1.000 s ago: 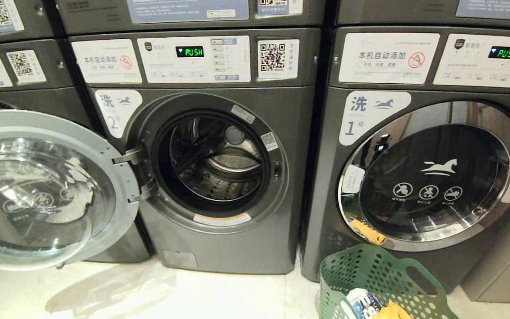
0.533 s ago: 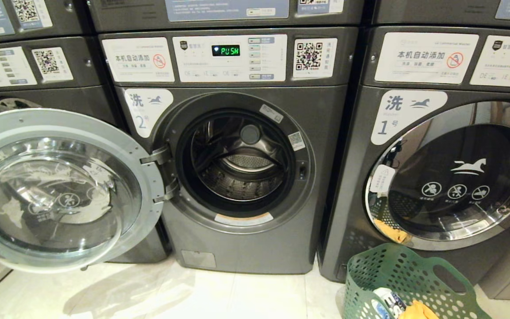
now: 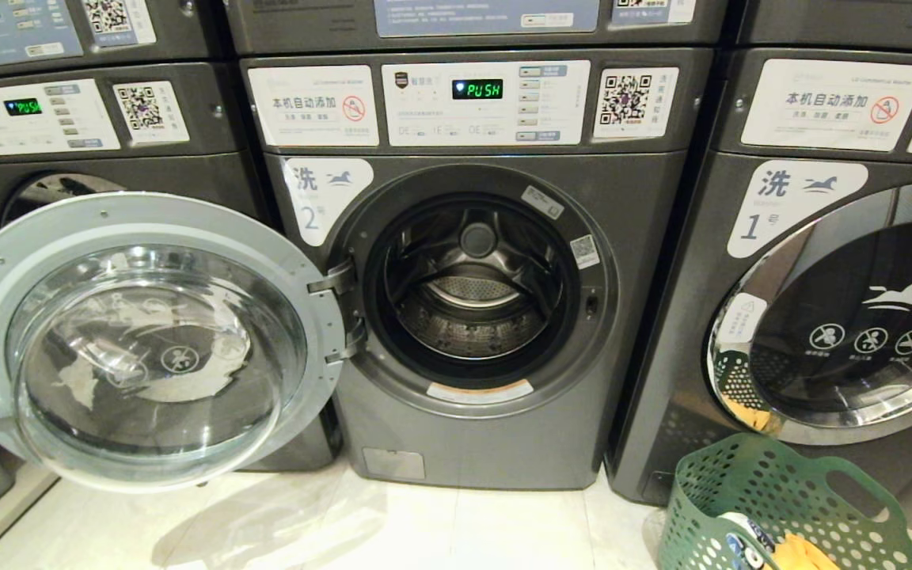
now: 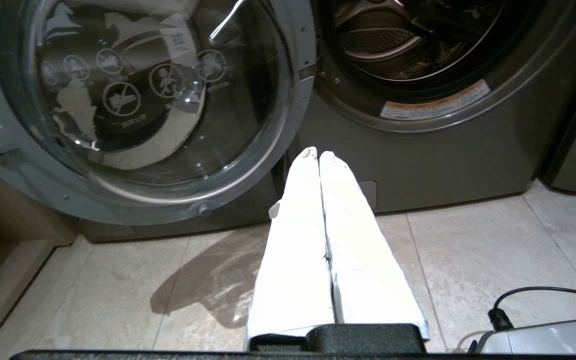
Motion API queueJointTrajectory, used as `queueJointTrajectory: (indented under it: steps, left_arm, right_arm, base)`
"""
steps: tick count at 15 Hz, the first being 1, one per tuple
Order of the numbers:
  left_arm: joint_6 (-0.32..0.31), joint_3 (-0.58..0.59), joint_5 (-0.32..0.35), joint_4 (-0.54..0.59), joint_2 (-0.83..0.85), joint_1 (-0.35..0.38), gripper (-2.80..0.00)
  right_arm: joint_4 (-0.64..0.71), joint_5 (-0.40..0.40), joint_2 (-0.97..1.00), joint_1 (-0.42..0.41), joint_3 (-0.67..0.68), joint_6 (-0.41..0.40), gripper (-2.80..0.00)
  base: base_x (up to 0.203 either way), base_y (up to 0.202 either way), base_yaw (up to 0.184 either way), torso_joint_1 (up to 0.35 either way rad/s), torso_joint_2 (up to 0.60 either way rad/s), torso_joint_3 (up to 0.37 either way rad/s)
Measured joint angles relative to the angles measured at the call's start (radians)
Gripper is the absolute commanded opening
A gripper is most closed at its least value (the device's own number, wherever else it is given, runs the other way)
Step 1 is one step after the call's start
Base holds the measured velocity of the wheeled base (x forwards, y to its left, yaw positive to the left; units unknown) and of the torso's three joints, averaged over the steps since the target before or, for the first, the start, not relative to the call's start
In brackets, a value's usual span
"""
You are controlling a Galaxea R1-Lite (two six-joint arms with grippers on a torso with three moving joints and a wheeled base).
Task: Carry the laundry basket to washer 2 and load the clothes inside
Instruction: Place the clothes into the washing machine
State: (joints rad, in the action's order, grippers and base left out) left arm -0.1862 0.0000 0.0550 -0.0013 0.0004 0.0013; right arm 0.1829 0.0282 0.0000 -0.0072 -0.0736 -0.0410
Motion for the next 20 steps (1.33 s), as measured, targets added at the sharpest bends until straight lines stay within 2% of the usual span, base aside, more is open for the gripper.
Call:
queueJointTrajectory:
  steps: [3,8,20]
  left_arm:
    - [0.001,0.000,-0.003,0.003,0.000,-0.001,-2.80]
    - [-0.003,0.000,-0.001,0.001,0.000,0.000,-2.80]
    - [-0.003,0.000,-0.002,0.002,0.000,0.000,-2.80]
  right_arm:
    - [0.000,-0.001,0.000,0.000,0.000,0.001,-2.80]
    - [0.000,-0.001,0.000,-0.001,0.000,0.001,-2.80]
    - [0.000,-0.001,0.000,0.000,0.001,-0.001,-2.80]
  base:
    - [0.000,0.130,-0.001,0.004,0.00,0.005]
    - [0.000,0.000,0.000,0.001,0.00,-0.028]
    - [0.000,0.000,0.000,0.003,0.00,-0.192]
